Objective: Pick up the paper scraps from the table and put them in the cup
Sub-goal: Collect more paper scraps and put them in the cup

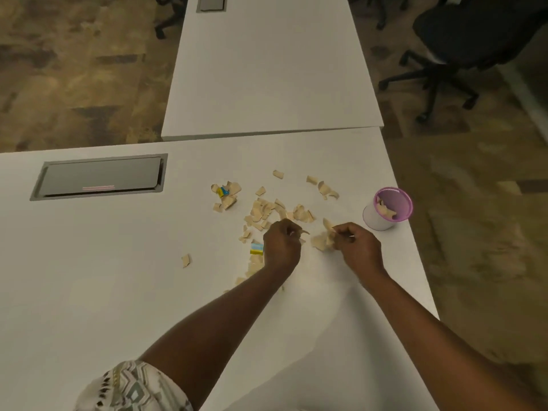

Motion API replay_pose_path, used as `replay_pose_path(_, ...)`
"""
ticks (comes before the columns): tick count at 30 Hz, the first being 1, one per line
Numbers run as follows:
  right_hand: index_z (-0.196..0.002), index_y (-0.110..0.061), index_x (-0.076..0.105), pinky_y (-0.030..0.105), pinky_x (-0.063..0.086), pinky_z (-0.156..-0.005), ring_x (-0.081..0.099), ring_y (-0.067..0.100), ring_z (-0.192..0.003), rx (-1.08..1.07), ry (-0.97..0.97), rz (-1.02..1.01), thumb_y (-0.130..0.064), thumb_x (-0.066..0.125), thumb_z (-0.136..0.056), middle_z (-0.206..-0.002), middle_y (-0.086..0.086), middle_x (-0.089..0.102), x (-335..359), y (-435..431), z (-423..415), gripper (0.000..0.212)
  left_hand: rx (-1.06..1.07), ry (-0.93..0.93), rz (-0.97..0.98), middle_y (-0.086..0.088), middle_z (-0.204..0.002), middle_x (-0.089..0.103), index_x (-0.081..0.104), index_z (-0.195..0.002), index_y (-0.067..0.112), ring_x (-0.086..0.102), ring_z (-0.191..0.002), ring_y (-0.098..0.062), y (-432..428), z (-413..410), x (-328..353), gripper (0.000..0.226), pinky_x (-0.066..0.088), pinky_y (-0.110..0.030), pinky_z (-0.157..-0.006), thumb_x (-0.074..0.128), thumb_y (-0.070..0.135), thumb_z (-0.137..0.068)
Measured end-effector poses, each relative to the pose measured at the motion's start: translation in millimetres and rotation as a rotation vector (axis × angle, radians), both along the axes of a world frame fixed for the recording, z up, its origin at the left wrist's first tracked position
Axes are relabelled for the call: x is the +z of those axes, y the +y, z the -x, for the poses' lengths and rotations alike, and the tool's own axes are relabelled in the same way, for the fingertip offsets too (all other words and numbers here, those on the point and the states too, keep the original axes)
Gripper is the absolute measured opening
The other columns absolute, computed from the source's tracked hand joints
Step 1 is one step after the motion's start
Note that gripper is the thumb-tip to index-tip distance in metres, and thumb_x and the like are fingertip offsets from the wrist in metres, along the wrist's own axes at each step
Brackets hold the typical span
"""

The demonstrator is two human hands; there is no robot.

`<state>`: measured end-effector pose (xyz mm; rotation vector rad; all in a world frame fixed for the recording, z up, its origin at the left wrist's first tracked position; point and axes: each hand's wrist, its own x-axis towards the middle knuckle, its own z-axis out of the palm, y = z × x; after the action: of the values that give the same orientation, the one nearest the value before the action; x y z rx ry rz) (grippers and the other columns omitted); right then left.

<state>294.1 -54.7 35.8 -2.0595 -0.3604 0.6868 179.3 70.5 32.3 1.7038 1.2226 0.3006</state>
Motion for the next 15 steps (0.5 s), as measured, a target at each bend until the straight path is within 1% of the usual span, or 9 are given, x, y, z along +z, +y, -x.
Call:
replay_pose_path(1,-0.082,-0.027,0.072,0.026,0.055,-0.076,0.072,0.013,-0.081,-0.025,-0.009,-0.009,-0.021,0.072,-0.087,-0.082,-0.01,0.075,3.6,-6.0,-12.4,0.008,-0.019,-0.019,0.005,-0.004,-0.096,0.072,0.073,-0.092,0.01,0.065,-0.088,-0.017,-3.7,-15.9,4.7,0.01,0.05,-0.025,-0.075,0.063,0.009,-0.092)
replay_pose_path(3,-0.08,-0.031,0.071,0.023,0.054,-0.072,0.072,0.011,-0.078,-0.071,-0.038,-0.012,-0.02,0.071,-0.088,-0.08,-0.012,0.074,8.9,-17.5,-37.6,0.014,-0.05,-0.056,0.027,-0.005,-0.095,0.074,0.073,-0.092,0.01,0.067,-0.089,-0.018,-11.6,-47.3,13.5,0.012,0.052,-0.027,-0.076,0.062,0.007,-0.091)
replay_pose_path(5,-0.083,-0.029,0.071,0.026,0.056,-0.073,0.072,0.012,-0.077,-0.131,-0.083,0.008,-0.02,0.07,-0.088,-0.079,-0.012,0.073,12.1,-27.2,-62.2,0.011,-0.08,-0.082,0.044,-0.005,-0.096,0.075,0.074,-0.094,0.009,0.069,-0.092,-0.02,-20.2,-78.7,21.2,0.016,0.056,-0.033,-0.082,0.06,0.003,-0.089)
replay_pose_path(7,-0.088,-0.023,0.072,0.032,0.056,-0.079,0.07,0.018,-0.081,-0.196,-0.128,0.059,-0.021,0.071,-0.087,-0.081,-0.006,0.072,13.3,-34.9,-86.1,0.002,-0.109,-0.106,0.052,-0.004,-0.097,0.076,0.075,-0.093,0.008,0.069,-0.092,-0.02,-29.0,-108.2,28.1,0.017,0.058,-0.034,-0.084,0.06,0.002,-0.088)
replay_pose_path(10,-0.093,-0.014,0.073,0.04,0.058,-0.083,0.069,0.028,-0.086,-0.228,-0.146,0.128,-0.014,0.07,-0.086,-0.091,0.008,0.074,15.4,-40.9,-116.1,0.008,-0.149,-0.119,0.045,-0.005,-0.094,0.075,0.074,-0.092,0.008,0.067,-0.087,-0.02,-40.8,-146.6,35.9,0.017,0.057,-0.033,-0.079,0.06,-0.001,-0.086)
replay_pose_path(11,-0.094,-0.013,0.073,0.039,0.057,-0.081,0.069,0.029,-0.086,-0.217,-0.166,0.158,-0.011,0.068,-0.086,-0.093,0.01,0.074,16.0,-41.9,-124.0,0.01,-0.166,-0.114,0.029,-0.007,-0.093,0.075,0.074,-0.092,0.007,0.066,-0.086,-0.021,-44.2,-157.6,37.5,0.02,0.056,-0.033,-0.078,0.058,-0.003,-0.085)
replay_pose_path(13,-0.094,-0.011,0.074,0.028,0.05,-0.071,0.066,0.026,-0.081,-0.182,-0.226,0.227,-0.009,0.064,-0.086,-0.092,0.01,0.075,17.7,-42.5,-135.1,0.013,-0.193,-0.096,0.013,-0.009,-0.094,0.074,0.074,-0.091,0.007,0.066,-0.088,-0.024,-49.2,-176.5,37.8,0.025,0.056,-0.034,-0.078,0.054,-0.005,-0.083)
replay_pose_path(14,-0.094,-0.011,0.074,0.025,0.045,-0.07,0.064,0.024,-0.079,-0.167,-0.24,0.253,-0.007,0.063,-0.086,-0.092,0.009,0.074,18.7,-42.0,-139.1,0.015,-0.205,-0.081,0.014,-0.008,-0.094,0.074,0.075,-0.091,0.007,0.066,-0.089,-0.024,-51.2,-184.3,36.9,0.026,0.056,-0.034,-0.077,0.053,-0.004,-0.082)
replay_pose_path(15,-0.094,-0.011,0.074,0.024,0.043,-0.069,0.063,0.024,-0.079,-0.15,-0.238,0.272,-0.006,0.061,-0.086,-0.093,0.009,0.074,19.6,-41.2,-142.1,0.016,-0.215,-0.062,0.01,-0.008,-0.093,0.074,0.075,-0.091,0.008,0.066,-0.089,-0.024,-52.8,-191.0,35.7,0.026,0.055,-0.033,-0.076,0.053,-0.004,-0.082)
